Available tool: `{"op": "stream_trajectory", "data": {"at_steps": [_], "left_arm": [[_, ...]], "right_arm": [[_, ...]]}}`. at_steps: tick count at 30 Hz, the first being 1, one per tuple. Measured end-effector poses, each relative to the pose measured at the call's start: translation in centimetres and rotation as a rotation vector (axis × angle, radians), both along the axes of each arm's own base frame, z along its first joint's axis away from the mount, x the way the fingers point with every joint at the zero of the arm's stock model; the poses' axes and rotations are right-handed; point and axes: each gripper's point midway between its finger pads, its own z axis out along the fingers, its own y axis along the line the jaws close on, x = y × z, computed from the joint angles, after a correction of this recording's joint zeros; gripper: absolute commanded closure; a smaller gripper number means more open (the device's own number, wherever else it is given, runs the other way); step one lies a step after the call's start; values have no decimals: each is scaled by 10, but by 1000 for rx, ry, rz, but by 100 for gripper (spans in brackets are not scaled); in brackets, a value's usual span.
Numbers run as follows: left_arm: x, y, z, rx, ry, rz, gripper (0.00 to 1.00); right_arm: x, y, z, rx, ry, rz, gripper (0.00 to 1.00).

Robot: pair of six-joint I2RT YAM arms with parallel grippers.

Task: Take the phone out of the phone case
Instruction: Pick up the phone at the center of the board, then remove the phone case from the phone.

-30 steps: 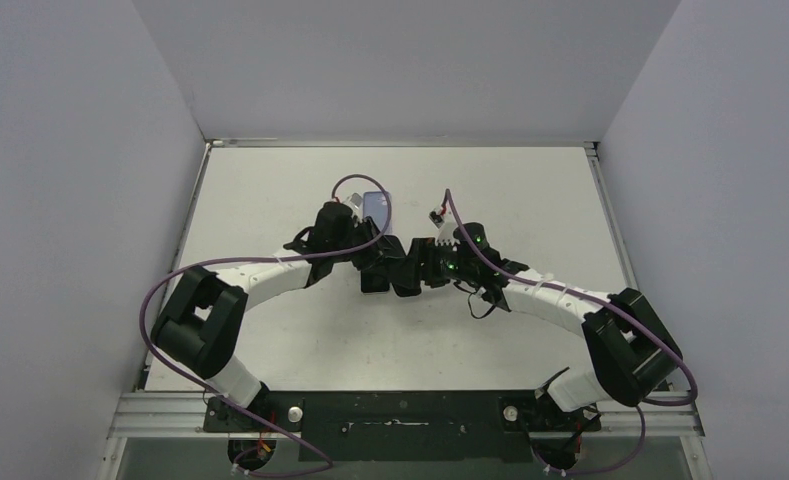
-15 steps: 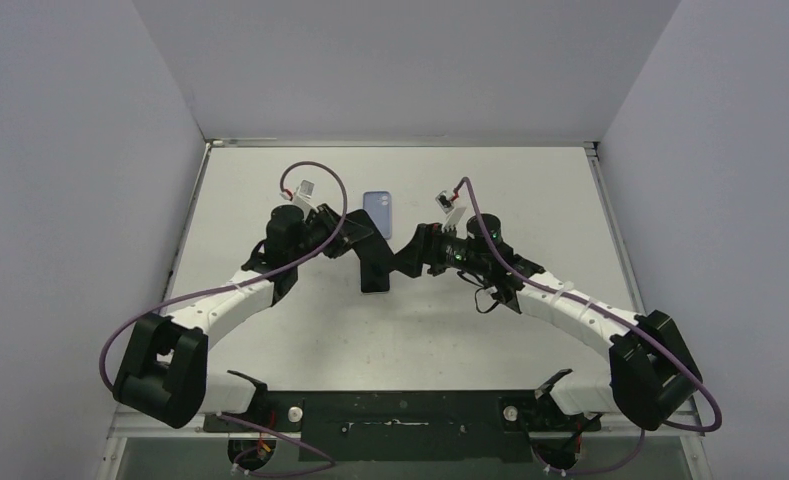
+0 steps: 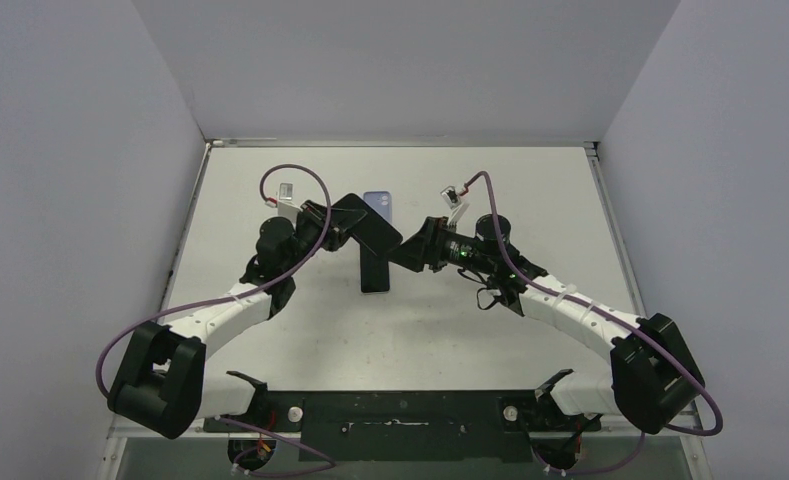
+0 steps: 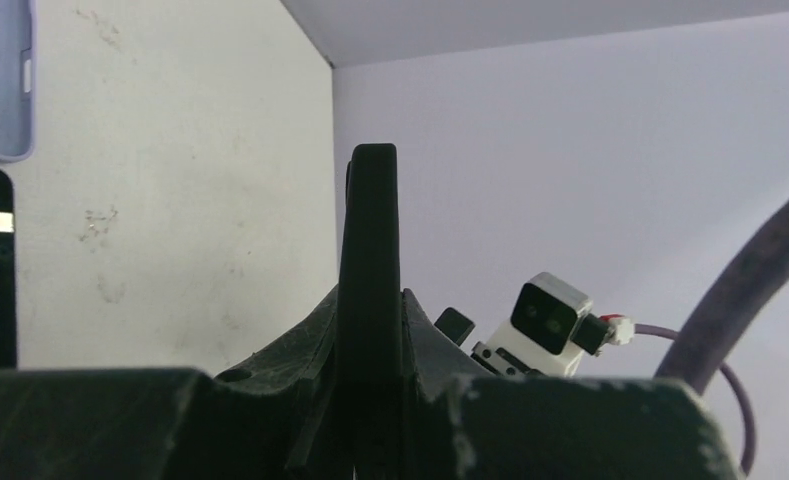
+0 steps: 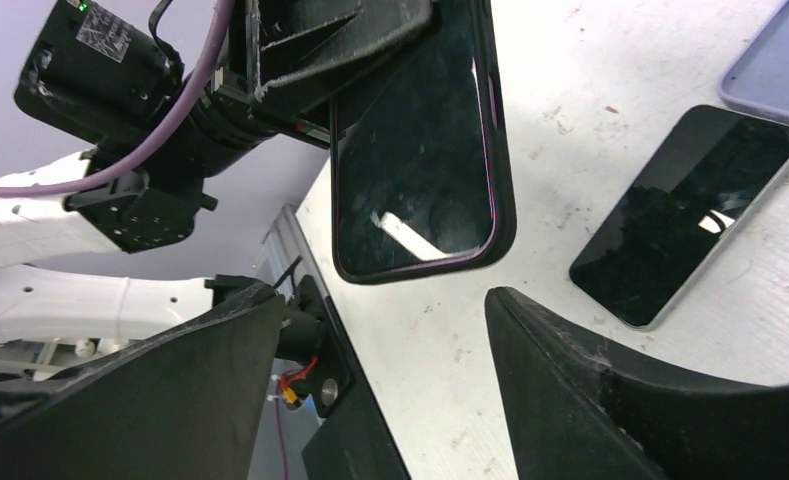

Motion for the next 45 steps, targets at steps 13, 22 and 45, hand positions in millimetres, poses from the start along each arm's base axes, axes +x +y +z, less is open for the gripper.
{"op": "stream_trajectory", "data": {"at_steps": [13,22,45], "left_arm": [[-1,-5,33,-171,-41,57,100],[-2,-8,41,-216,-43,64,100],[-3,-11,53,-282,31,-1,100]], "right_arm": [[1,12,26,125,-15,39,50],[2,19,34,182,-9,69,76],[-5,20,42,32,-280,223,100]]}}
